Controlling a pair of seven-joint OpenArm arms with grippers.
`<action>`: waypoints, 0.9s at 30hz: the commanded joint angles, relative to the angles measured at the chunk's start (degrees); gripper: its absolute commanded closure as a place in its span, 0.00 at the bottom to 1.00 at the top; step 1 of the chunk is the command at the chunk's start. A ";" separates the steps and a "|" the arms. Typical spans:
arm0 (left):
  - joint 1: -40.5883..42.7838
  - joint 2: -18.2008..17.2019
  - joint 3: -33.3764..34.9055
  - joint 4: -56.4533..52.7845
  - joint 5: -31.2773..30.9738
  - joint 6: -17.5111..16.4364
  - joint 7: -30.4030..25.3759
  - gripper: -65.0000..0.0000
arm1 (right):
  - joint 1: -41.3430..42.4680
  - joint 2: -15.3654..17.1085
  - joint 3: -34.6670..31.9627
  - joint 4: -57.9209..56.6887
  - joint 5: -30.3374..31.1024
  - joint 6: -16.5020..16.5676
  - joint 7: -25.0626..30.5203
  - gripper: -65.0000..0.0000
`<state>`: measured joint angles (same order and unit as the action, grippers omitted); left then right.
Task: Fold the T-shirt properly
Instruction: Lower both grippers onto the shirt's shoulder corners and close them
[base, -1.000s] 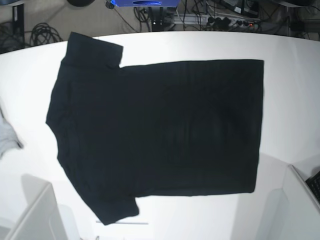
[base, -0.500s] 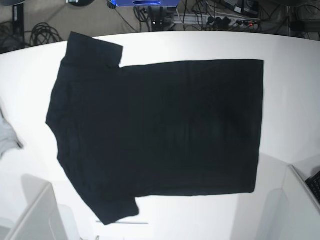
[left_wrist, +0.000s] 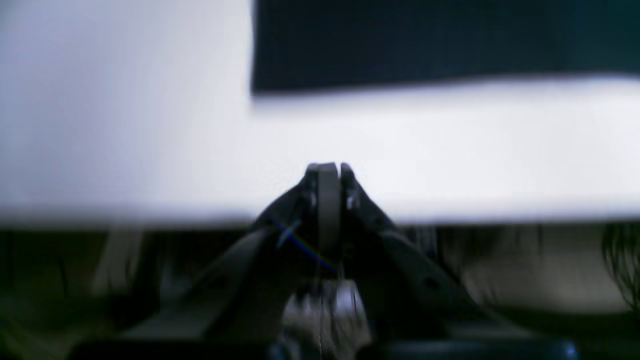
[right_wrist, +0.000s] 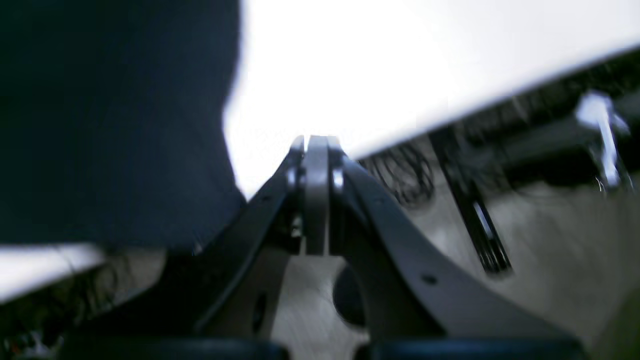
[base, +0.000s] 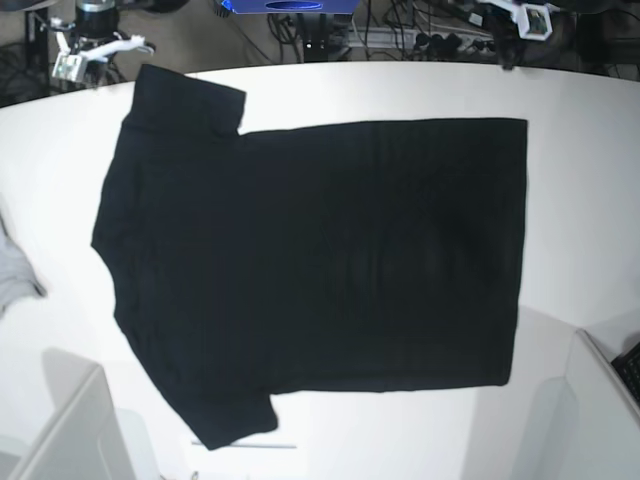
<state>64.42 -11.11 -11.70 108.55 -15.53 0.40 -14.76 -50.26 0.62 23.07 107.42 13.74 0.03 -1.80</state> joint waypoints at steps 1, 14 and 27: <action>0.24 0.17 -0.03 1.21 -0.25 -0.01 -0.49 1.00 | 0.37 0.39 0.18 1.64 0.20 -0.34 1.41 1.00; -7.15 0.08 -0.21 1.91 -1.04 -0.10 5.05 0.78 | 9.60 5.75 0.45 5.16 29.74 -0.25 -17.58 0.52; -13.92 1.14 -21.48 0.68 -26.36 -22.87 28.35 0.40 | 11.53 14.72 0.27 -9.26 50.57 3.79 -19.78 0.45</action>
<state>49.78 -10.00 -32.86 108.64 -40.88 -21.52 14.22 -38.61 14.48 23.14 97.06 63.40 2.74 -22.50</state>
